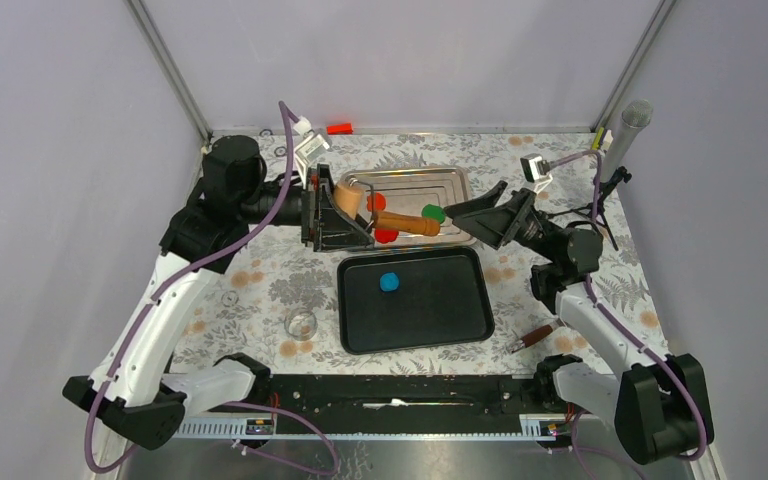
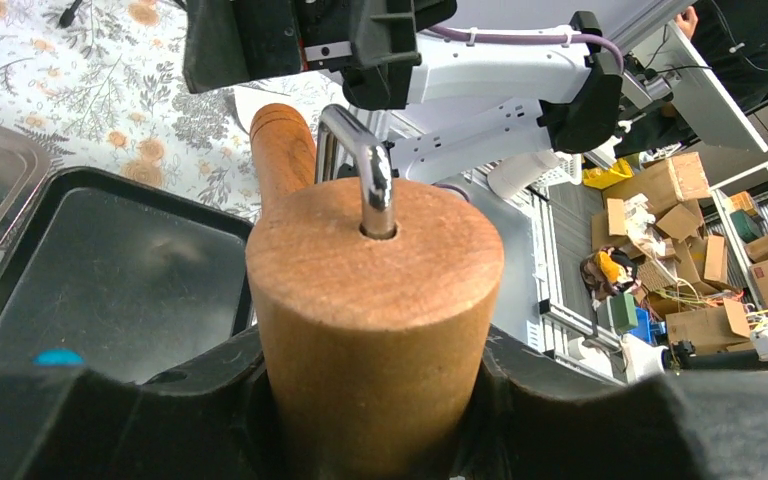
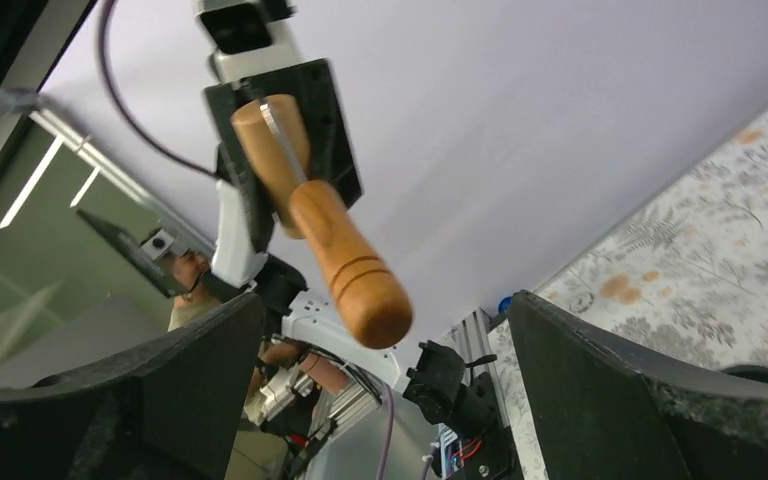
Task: Roll out the dumpling wrappers from the dough
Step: Pick up the rolling pin from the center of the board.
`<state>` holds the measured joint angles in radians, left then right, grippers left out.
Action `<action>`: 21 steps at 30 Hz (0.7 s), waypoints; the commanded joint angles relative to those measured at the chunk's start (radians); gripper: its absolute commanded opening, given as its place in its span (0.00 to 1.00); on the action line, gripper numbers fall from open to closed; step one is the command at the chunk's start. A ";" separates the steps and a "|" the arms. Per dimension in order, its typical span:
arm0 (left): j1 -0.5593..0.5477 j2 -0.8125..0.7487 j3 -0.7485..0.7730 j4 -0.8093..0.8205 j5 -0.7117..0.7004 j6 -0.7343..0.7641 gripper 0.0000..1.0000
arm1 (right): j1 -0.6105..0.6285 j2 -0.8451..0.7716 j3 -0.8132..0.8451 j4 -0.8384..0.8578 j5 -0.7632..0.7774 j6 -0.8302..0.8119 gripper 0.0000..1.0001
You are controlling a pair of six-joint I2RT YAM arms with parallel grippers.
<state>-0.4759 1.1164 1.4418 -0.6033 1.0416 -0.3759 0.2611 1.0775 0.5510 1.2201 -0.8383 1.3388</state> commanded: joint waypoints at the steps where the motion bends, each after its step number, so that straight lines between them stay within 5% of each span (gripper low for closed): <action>1: 0.007 -0.002 0.025 0.134 0.055 -0.021 0.00 | -0.002 -0.039 0.056 0.203 -0.094 0.020 1.00; 14: 0.008 0.045 0.022 0.280 0.162 -0.198 0.00 | 0.151 -0.001 0.088 0.116 -0.045 -0.190 1.00; 21: 0.008 0.064 -0.003 0.316 0.188 -0.245 0.00 | 0.196 0.118 0.120 0.329 -0.083 -0.035 0.95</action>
<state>-0.4732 1.1805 1.4380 -0.4072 1.1683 -0.5770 0.4358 1.1435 0.6071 1.3724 -0.9020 1.2289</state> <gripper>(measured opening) 0.445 0.980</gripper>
